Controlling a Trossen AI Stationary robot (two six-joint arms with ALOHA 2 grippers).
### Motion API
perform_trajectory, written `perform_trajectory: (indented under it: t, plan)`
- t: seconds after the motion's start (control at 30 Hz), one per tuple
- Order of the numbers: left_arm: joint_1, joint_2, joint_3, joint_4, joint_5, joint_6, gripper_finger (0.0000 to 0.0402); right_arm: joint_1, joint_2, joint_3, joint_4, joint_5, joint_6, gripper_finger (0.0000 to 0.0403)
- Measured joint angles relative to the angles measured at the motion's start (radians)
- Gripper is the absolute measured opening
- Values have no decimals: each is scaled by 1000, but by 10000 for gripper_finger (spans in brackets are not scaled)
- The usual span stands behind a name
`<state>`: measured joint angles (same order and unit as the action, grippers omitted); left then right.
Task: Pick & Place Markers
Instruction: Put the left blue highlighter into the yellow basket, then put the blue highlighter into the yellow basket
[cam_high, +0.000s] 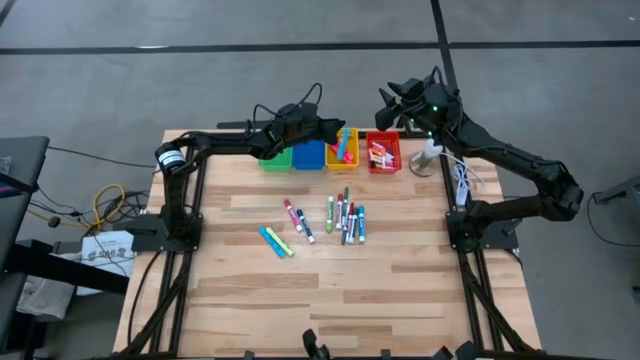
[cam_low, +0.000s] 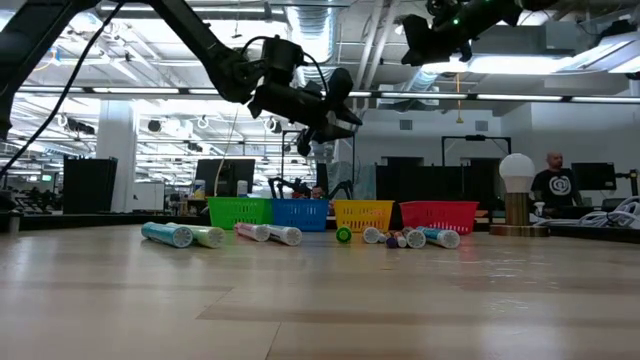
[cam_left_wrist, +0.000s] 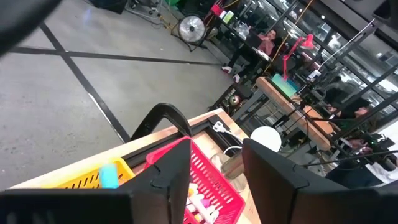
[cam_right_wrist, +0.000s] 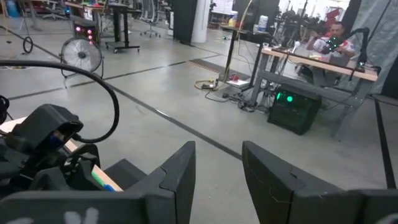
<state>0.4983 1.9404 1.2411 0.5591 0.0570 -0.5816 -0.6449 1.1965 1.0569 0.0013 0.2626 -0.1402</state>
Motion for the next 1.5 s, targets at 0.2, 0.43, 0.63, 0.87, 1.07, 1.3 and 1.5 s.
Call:
perform_trajectory:
  t: [0.2,0.43,0.63,0.87,1.07,1.3,1.5]
  plan:
    - [-6,0,0,0,0,0,165,0,0,0,0,0,-2,123]
    - [-30,-25,-1,3,0,144,164,0,0,0,0,0,-3,123]
    - [-67,-129,-11,0,26,268,156,1,2,0,0,-1,-19,123]
    - [-170,-358,-93,-140,45,468,144,31,2,0,-27,-2,61,123]
    - [-275,-545,-226,-318,-44,522,130,93,2,0,-122,-3,188,123]
    - [-392,-707,-430,-330,-145,499,117,202,2,0,-259,-72,315,123]
    - [-472,-770,-555,-438,-249,477,117,331,2,0,-390,-169,354,123]
